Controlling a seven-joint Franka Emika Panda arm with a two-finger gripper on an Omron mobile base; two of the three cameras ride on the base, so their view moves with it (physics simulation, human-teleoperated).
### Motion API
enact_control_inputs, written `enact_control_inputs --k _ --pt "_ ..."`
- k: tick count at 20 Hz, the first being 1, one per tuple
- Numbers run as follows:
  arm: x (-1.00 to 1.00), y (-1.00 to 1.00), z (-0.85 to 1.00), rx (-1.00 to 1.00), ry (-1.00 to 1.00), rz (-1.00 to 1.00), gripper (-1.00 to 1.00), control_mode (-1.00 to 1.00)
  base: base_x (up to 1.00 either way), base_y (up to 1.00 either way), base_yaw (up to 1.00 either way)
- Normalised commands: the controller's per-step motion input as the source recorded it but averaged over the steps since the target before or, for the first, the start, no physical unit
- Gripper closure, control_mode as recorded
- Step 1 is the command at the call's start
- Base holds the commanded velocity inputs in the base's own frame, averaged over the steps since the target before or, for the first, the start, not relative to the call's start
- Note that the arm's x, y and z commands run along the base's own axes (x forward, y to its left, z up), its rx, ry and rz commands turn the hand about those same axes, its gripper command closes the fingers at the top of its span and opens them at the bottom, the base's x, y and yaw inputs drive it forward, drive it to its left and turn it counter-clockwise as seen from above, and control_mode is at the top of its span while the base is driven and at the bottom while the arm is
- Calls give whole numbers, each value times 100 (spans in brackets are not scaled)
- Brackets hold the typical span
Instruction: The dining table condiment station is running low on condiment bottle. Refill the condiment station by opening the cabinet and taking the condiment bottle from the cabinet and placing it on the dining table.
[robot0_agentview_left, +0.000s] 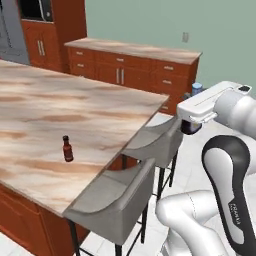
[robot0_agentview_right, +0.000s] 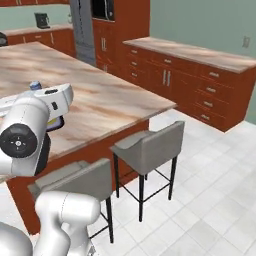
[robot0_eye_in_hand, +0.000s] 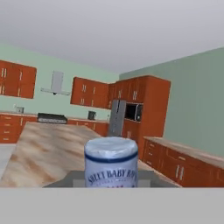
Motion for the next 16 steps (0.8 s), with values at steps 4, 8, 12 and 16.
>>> enact_control_inputs --k 4,8,12,16 --pt "0 0 0 0 0 0 100 100 19 -71 62" --pt "0 0 0 0 0 0 100 100 23 -65 64" --pt "0 0 0 0 0 0 100 100 17 -66 64" --pt "0 0 0 0 0 0 100 100 3 -73 63"
